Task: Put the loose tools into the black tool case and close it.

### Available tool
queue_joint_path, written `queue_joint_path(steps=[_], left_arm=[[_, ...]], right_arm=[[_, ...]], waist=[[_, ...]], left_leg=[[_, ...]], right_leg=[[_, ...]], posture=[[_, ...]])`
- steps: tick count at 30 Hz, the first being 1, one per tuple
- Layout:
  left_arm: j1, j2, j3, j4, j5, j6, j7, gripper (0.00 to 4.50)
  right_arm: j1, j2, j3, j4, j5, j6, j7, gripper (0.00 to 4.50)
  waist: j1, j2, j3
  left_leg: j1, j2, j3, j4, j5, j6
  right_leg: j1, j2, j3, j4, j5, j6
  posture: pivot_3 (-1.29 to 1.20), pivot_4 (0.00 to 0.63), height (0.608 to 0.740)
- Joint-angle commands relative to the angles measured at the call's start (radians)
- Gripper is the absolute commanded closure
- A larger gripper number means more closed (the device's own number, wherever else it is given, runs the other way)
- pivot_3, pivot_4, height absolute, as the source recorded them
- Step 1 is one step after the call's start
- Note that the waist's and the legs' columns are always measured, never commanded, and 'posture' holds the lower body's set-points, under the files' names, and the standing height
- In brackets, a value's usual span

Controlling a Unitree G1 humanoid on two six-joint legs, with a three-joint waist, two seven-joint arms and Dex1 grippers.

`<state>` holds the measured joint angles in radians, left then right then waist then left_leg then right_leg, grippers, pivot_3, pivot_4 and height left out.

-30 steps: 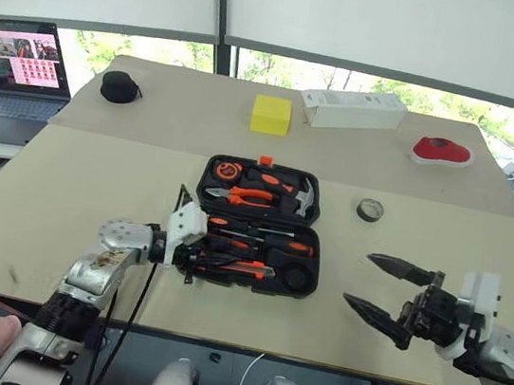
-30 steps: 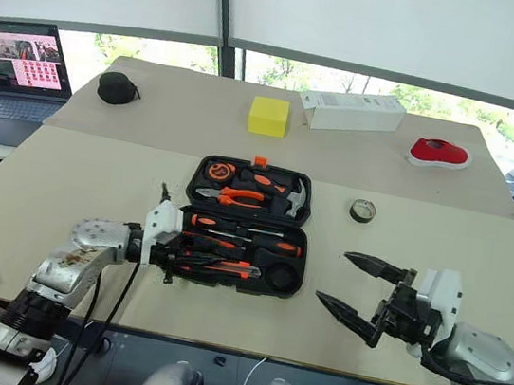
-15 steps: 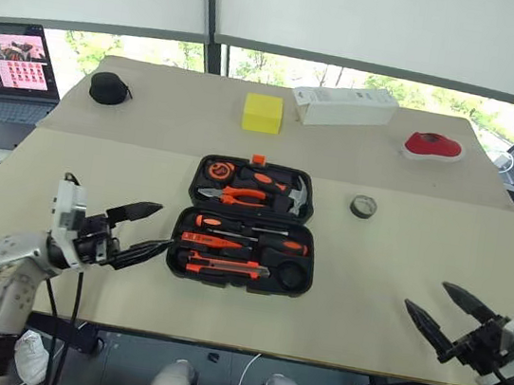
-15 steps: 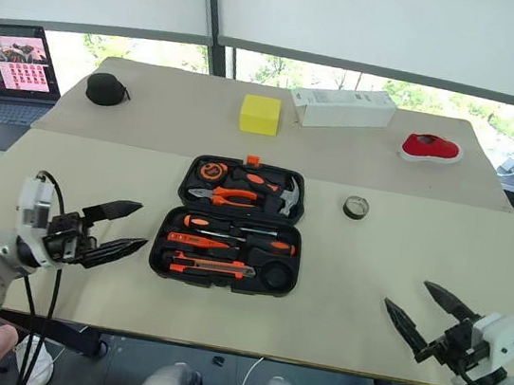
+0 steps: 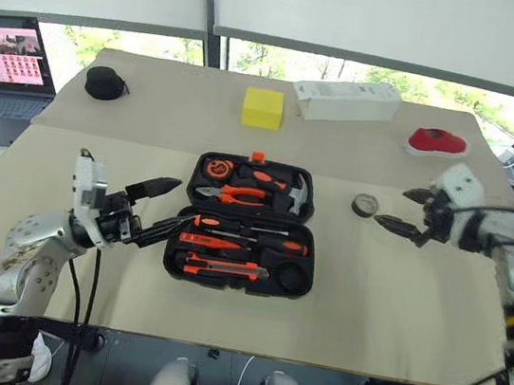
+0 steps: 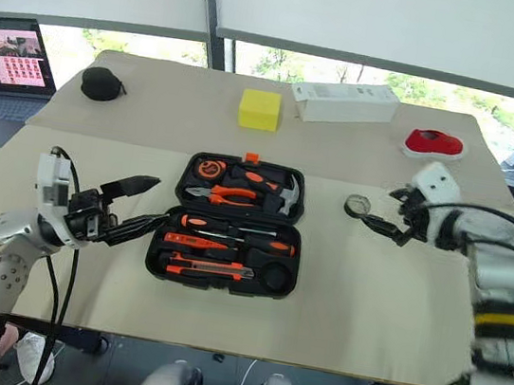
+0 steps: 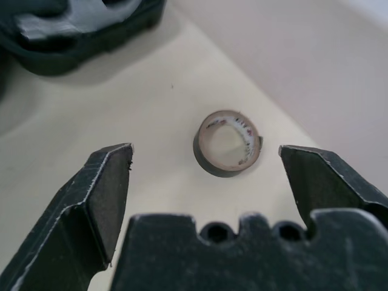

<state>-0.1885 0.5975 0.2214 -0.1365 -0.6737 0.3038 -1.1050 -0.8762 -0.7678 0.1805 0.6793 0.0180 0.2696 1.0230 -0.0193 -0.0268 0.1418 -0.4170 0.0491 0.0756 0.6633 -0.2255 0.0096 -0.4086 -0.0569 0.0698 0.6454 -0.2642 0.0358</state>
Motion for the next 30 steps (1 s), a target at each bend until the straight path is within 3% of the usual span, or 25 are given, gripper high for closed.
queue_joint_path(steps=[1, 3, 6, 14, 17, 21, 24, 27, 30], left_arm=[[0.001, 0.005, 0.005, -0.035, 0.001, -0.019, 0.000, 0.06], [0.005, 0.005, 0.003, -0.041, 0.002, -0.019, 0.002, 0.06], [0.020, 0.003, 0.001, -0.056, 0.004, -0.023, 0.004, 0.00], [0.057, 0.021, -0.002, -0.077, 0.011, -0.030, -0.019, 0.00], [0.071, 0.049, -0.020, -0.087, 0.029, -0.047, -0.072, 0.00], [0.102, 0.093, -0.033, -0.107, 0.039, -0.088, -0.154, 0.00], [0.136, 0.122, -0.056, -0.109, 0.082, -0.156, -0.225, 0.00], [0.167, 0.123, -0.070, -0.101, 0.101, -0.206, -0.256, 0.00], [0.184, 0.110, -0.072, -0.116, 0.095, -0.217, -0.245, 0.00]], right_arm=[[-0.122, 0.034, 0.056, 0.215, -0.097, -0.108, 0.020, 0.00], [-0.167, 0.063, 0.067, 0.300, -0.120, -0.151, 0.017, 0.00], [-0.218, 0.097, 0.093, 0.408, -0.169, -0.165, 0.005, 0.70], [-0.261, 0.126, 0.075, 0.522, -0.206, -0.226, -0.018, 3.50], [-0.263, 0.112, 0.044, 0.486, -0.161, -0.311, 0.108, 4.40], [-0.260, 0.083, -0.003, 0.315, -0.066, -0.281, 0.347, 4.45], [-0.153, 0.041, 0.000, -0.031, 0.049, -0.063, 0.538, 4.45], [0.012, -0.042, 0.035, -0.550, 0.217, 0.301, 0.586, 4.45], [0.117, -0.089, 0.036, -0.821, 0.288, 0.473, 0.526, 4.45]], waist=[[0.005, 0.000, 0.000], [0.008, 0.000, 0.000], [0.006, 0.000, 0.000], [0.003, 0.000, 0.000], [0.000, 0.000, 0.000], [-0.005, 0.002, 0.001], [-0.002, 0.003, 0.002], [0.008, 0.003, 0.001], [0.013, 0.003, 0.002]], left_leg=[[-0.001, 0.000, 0.000, 0.000, 0.000, 0.000], [-0.006, 0.000, 0.000, -0.001, 0.000, 0.000], [-0.014, -0.001, 0.001, 0.000, 0.001, -0.001], [-0.012, -0.001, 0.002, 0.000, 0.002, -0.003], [-0.012, -0.001, 0.002, 0.000, 0.002, -0.003], [-0.011, 0.000, 0.002, 0.000, 0.002, -0.003], [-0.011, 0.000, 0.002, 0.000, 0.002, -0.003], [-0.011, 0.001, 0.001, -0.001, 0.002, -0.003], [-0.012, 0.001, 0.000, 0.000, 0.002, -0.002]], right_leg=[[0.000, 0.000, 0.000, -0.001, 0.000, 0.000], [-0.005, -0.001, -0.001, -0.002, 0.000, 0.000], [-0.013, -0.003, -0.001, 0.001, 0.001, 0.002], [-0.013, -0.003, -0.001, 0.002, 0.001, 0.001], [-0.013, -0.002, -0.001, 0.003, 0.001, 0.001], [-0.013, -0.002, -0.001, 0.003, 0.001, 0.001], [-0.013, -0.002, -0.001, 0.003, 0.001, 0.001], [-0.013, -0.001, -0.002, 0.003, 0.001, 0.001], [-0.013, -0.002, -0.002, 0.004, 0.001, 0.001]], posture=[[0.00, 0.150, 0.740], [0.00, 0.150, 0.740], [0.00, 0.150, 0.740], [0.00, 0.150, 0.740], [0.00, 0.150, 0.740], [0.00, 0.150, 0.740], [0.00, 0.150, 0.740], [0.00, 0.150, 0.740], [0.00, 0.150, 0.740]])
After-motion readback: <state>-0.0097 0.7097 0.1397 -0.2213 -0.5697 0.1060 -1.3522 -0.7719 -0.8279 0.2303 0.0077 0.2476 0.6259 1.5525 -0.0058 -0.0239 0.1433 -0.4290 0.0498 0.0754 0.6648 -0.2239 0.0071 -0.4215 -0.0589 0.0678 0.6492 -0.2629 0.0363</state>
